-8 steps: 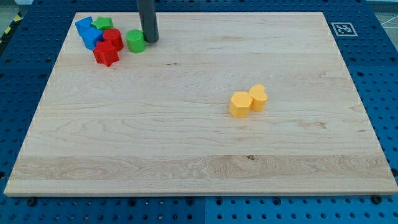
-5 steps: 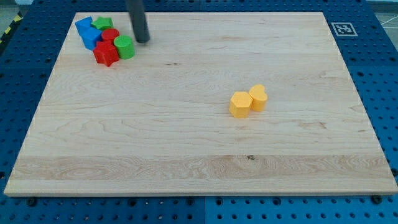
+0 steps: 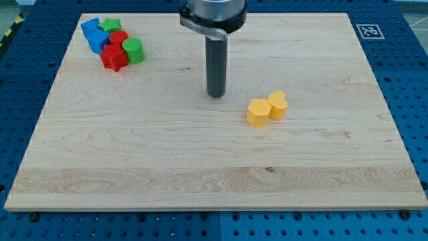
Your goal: Push the yellow hexagon towards bottom right
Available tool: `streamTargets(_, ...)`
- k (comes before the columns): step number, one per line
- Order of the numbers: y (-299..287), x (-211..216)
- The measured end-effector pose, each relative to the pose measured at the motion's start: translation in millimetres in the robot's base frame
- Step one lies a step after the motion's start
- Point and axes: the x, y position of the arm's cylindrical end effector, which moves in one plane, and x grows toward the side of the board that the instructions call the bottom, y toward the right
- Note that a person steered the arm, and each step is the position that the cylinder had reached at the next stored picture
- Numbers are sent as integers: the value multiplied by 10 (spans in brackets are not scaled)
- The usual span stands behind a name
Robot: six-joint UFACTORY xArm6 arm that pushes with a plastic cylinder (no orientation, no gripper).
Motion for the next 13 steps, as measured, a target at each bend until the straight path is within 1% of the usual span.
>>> streamTargets(1, 381, 574)
streamTargets(2, 445, 674)
streamTargets(3, 650, 737)
streamTargets(5, 473, 671)
streamTargets(6, 607, 656)
streamTargets(7, 934, 703)
streamTargets(9, 930, 866)
streamTargets(10, 799, 611)
streamTargets(11, 1029, 461)
streamTargets(12, 1078, 492)
streamTargets(13, 1444, 748)
